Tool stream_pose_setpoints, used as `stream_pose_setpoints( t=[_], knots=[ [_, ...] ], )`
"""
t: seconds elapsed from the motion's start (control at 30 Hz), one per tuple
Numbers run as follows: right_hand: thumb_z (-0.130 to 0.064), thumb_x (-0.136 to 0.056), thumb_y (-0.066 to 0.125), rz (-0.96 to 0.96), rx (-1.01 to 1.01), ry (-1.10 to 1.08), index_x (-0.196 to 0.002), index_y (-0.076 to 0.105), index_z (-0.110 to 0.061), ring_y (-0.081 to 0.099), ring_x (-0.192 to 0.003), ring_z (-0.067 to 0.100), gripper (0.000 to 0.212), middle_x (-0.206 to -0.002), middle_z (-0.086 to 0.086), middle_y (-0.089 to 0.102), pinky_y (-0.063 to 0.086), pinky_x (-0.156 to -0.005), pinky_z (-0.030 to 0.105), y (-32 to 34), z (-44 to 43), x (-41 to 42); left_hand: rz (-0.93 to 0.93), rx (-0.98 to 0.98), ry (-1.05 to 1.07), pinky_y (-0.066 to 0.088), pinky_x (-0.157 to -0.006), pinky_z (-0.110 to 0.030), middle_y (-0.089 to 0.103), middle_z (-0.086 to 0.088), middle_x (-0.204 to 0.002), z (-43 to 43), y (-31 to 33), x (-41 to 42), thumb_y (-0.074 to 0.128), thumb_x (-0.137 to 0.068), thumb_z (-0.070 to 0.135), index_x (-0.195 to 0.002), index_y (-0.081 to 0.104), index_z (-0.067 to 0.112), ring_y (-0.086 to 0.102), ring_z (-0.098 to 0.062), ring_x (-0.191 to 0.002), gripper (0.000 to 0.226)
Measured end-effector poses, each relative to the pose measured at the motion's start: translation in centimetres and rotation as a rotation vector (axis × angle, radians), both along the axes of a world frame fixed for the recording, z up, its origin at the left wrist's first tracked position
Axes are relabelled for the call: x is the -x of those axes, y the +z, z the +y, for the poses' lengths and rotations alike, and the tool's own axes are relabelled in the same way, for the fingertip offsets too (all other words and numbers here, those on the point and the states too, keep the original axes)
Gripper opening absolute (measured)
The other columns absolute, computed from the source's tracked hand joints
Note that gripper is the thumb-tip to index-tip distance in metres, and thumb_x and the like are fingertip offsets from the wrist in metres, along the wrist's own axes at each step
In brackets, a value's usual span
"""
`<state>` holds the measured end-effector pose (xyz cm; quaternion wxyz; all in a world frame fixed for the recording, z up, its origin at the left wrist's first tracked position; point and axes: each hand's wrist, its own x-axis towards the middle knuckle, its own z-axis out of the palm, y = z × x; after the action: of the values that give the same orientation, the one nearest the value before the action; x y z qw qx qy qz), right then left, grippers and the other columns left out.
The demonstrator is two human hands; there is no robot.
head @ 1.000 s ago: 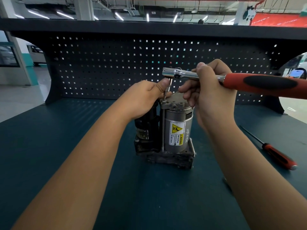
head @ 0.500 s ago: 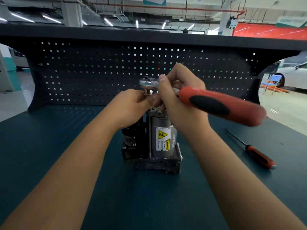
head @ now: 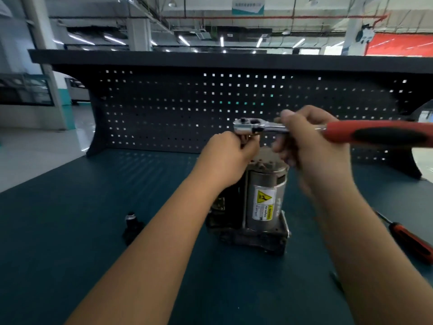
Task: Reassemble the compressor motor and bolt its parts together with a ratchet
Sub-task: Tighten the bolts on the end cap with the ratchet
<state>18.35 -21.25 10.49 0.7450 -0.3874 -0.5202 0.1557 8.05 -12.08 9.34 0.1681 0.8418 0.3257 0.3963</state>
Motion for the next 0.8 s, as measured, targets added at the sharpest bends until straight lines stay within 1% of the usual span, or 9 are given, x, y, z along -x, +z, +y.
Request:
stream_pose_setpoints(
  t=[0.07, 0.13, 0.27, 0.33, 0.4, 0.53, 0.63, 0.73, 0.8],
  knots=[
    [-0.018, -0.094, 0.049, 0.343, 0.206, 0.235, -0.068, 0.053, -0.014, 0.039, -0.033, 0.003, 0.027, -0.043, -0.003, 0.048, 0.026, -0.03, 0.012, 0.9, 0.4, -1.8, 0.008, 0.007, -0.034, 0.041, -0.053, -0.031, 0.063, -0.004, -0.065, -0.3, -0.3, -0.1, 0.043, -0.095, 0.045, -0.067, 0.06, 0.013, 0.061, -0.022, -0.066, 0.046],
    [-0.02, -0.097, 0.043, 0.362, 0.309, 0.281, -0.071, 0.051, -0.013, 0.037, -0.034, 0.002, 0.029, -0.045, -0.004, 0.045, 0.024, -0.029, 0.011, 1.0, 1.0, -2.6, 0.046, -0.028, -0.003, 0.033, -0.049, -0.028, 0.056, 0.0, -0.058, -0.6, -0.1, -0.1, 0.041, -0.096, 0.047, -0.058, 0.054, 0.017, 0.055, -0.018, -0.059, 0.049],
    [-0.015, -0.093, 0.049, -0.011, 0.04, -0.051, -0.065, 0.045, -0.017, 0.05, -0.038, 0.012, 0.029, -0.048, 0.003, 0.057, 0.035, -0.037, 0.016, 0.4, 0.2, -0.8, -0.012, -0.01, 0.007, 0.036, -0.05, -0.029, 0.063, -0.002, -0.064, -0.2, -0.2, -0.5, 0.039, -0.093, 0.054, -0.074, 0.066, 0.011, 0.059, -0.018, -0.063, 0.055],
    [-0.019, -0.087, 0.052, -0.218, -0.003, -0.289, -0.062, 0.041, -0.018, 0.055, -0.046, 0.016, 0.027, -0.051, 0.005, 0.06, 0.046, -0.045, 0.026, 0.0, 0.4, 0.8, 0.014, -0.046, 0.043, 0.032, -0.049, -0.029, 0.056, 0.001, -0.058, -0.2, -0.4, -0.7, 0.039, -0.092, 0.05, -0.066, 0.058, 0.017, 0.055, -0.018, -0.059, 0.047],
    [-0.025, -0.08, 0.047, -0.325, 0.06, -0.313, -0.063, 0.04, -0.018, 0.051, -0.057, 0.015, 0.019, -0.053, 0.003, 0.062, 0.052, -0.066, 0.037, -0.3, 0.5, 2.4, 0.093, -0.143, 0.108, 0.029, -0.053, -0.03, 0.05, 0.004, -0.059, -0.2, -0.5, -1.1, 0.036, -0.092, 0.033, -0.066, 0.045, 0.021, 0.051, -0.02, -0.058, 0.03],
    [-0.012, -0.089, 0.051, -0.597, -0.017, -0.485, -0.068, 0.054, -0.018, 0.054, -0.055, 0.022, 0.022, -0.062, 0.016, 0.06, 0.037, -0.051, 0.026, -0.5, -0.7, 4.0, 0.057, -0.191, 0.134, 0.03, -0.058, -0.029, 0.055, -0.001, -0.076, 0.5, -0.7, -1.3, 0.036, -0.092, 0.022, -0.097, 0.051, 0.013, 0.045, -0.024, -0.063, 0.018],
    [-0.013, -0.089, 0.051, -0.164, 0.017, -0.359, -0.066, 0.045, -0.013, 0.053, -0.04, 0.018, 0.024, -0.049, 0.008, 0.059, 0.034, -0.036, 0.021, 0.7, -0.3, 2.5, 0.01, -0.1, 0.055, 0.027, -0.047, -0.03, 0.048, 0.0, -0.055, 0.2, -0.7, -0.8, 0.038, -0.095, 0.042, -0.062, 0.049, 0.012, 0.047, -0.023, -0.053, 0.046],
    [-0.015, -0.095, 0.046, 0.389, 0.266, 0.121, -0.071, 0.049, -0.011, 0.043, -0.033, 0.007, 0.025, -0.043, 0.001, 0.053, 0.029, -0.031, 0.014, 2.2, 0.4, -0.5, -0.025, -0.011, -0.038, 0.048, -0.061, -0.039, 0.068, -0.008, -0.075, 0.1, -0.3, -0.5, 0.039, -0.096, 0.047, -0.077, 0.064, 0.004, 0.063, -0.025, -0.071, 0.053],
    [-0.016, -0.097, 0.044, 0.446, 0.304, 0.208, -0.071, 0.048, -0.011, 0.042, -0.034, 0.007, 0.026, -0.045, 0.002, 0.052, 0.03, -0.032, 0.014, 2.2, 0.5, -1.1, -0.016, -0.026, -0.052, 0.051, -0.068, -0.039, 0.072, -0.009, -0.087, -0.1, -0.1, -0.5, 0.039, -0.096, 0.047, -0.088, 0.067, 0.004, 0.066, -0.025, -0.08, 0.052]
  ],
)
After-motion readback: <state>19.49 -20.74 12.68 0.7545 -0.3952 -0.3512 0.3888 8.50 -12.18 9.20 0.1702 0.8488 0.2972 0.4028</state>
